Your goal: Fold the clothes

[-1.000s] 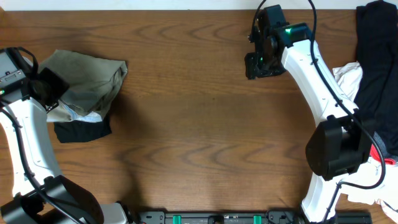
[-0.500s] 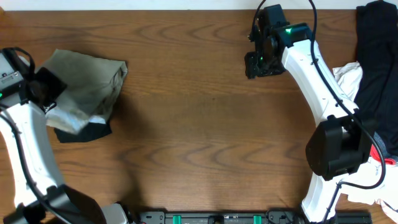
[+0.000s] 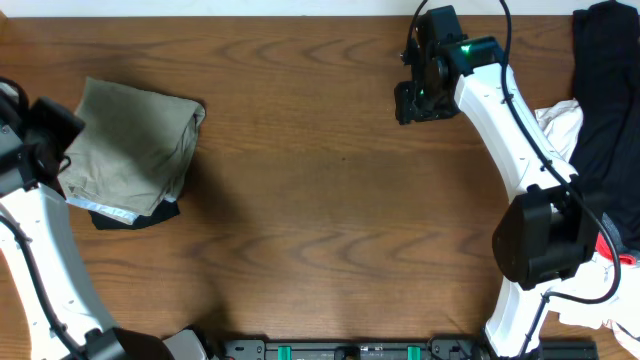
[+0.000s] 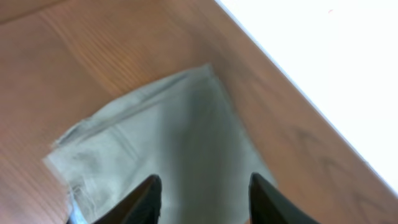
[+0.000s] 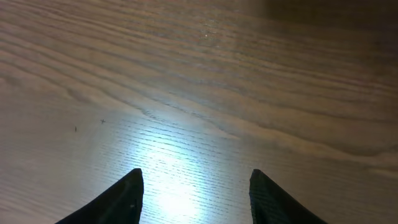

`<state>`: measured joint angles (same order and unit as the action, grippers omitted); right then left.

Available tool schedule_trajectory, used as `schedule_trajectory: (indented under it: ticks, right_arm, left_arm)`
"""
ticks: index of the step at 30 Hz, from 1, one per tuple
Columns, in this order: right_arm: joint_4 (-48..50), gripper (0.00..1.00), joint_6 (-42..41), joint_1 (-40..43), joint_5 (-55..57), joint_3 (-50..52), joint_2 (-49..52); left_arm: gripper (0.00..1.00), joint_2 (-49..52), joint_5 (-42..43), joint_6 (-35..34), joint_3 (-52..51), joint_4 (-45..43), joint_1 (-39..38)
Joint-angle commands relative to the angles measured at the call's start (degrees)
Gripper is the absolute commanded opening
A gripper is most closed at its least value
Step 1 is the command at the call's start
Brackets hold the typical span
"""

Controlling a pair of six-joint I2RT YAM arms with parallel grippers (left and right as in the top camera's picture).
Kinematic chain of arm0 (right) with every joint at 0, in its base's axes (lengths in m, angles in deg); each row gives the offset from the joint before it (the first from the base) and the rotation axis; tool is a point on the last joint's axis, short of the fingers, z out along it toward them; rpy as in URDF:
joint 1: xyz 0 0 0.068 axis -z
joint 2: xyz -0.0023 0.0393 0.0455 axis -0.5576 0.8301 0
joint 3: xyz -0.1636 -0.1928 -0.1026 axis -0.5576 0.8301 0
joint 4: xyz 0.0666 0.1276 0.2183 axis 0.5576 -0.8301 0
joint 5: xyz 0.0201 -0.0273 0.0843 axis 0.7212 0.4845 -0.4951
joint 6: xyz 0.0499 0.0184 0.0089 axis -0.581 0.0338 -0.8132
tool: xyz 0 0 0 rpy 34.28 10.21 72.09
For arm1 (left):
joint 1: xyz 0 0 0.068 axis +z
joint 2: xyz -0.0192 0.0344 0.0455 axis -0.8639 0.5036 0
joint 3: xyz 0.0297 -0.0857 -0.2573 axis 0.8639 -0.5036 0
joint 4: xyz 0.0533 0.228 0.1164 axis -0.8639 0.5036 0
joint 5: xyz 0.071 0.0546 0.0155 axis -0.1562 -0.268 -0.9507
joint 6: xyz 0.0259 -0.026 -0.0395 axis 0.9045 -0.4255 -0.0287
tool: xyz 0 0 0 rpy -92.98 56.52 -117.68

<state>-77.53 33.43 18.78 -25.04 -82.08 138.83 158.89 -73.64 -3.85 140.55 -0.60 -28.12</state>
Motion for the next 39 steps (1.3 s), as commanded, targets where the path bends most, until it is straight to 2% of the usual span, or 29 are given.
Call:
schedule_trajectory:
  ticks: [1, 5, 11, 17, 26, 31, 36, 39]
  right_arm:
    - [-0.1, 0.53, 0.6, 0.5, -0.1, -0.7, -2.2]
    - [-0.8, 0.53, 0.6, 0.5, -0.1, -0.7, -2.2]
    - [-1.2, 0.53, 0.6, 0.5, -0.1, -0.7, -2.2]
    - [-1.6, 0.53, 0.6, 0.5, -0.1, -0.7, -2.2]
    - [-1.6, 0.53, 1.0, 0.5, -0.1, -0.7, -2.2]
    - [-1.8, 0.53, 1.2, 0.6, -0.1, -0.7, -2.2]
    - [-1.8, 0.54, 1.7, 0.6, 0.0, -0.7, -2.2]
    - [-1.6, 0.54, 1.7, 0.6, 0.0, -0.7, -2.2]
  left_arm:
    - [0.44, 3.4, 9.6, 1.2, 0.4, -4.4, 0.1]
    - [0.44, 8.7, 16.3, 1.2, 0.4, -9.8, 0.1]
    - [0.46, 18.8, 16.9, 1.4, 0.4, -11.2, 1.1]
    - [0.46, 26.9, 16.9, 1.4, 0.4, -9.5, 5.1]
    - [0.51, 27.8, 17.5, 1.4, 0.4, -3.8, 7.0]
    - [0.51, 26.7, 35.2, 1.4, 0.4, -4.8, 7.0]
    - [0.52, 24.6, 55.3, 1.4, 0.4, -11.0, 7.0]
    - [0.56, 23.7, 58.7, 1.4, 0.4, -12.6, 6.1]
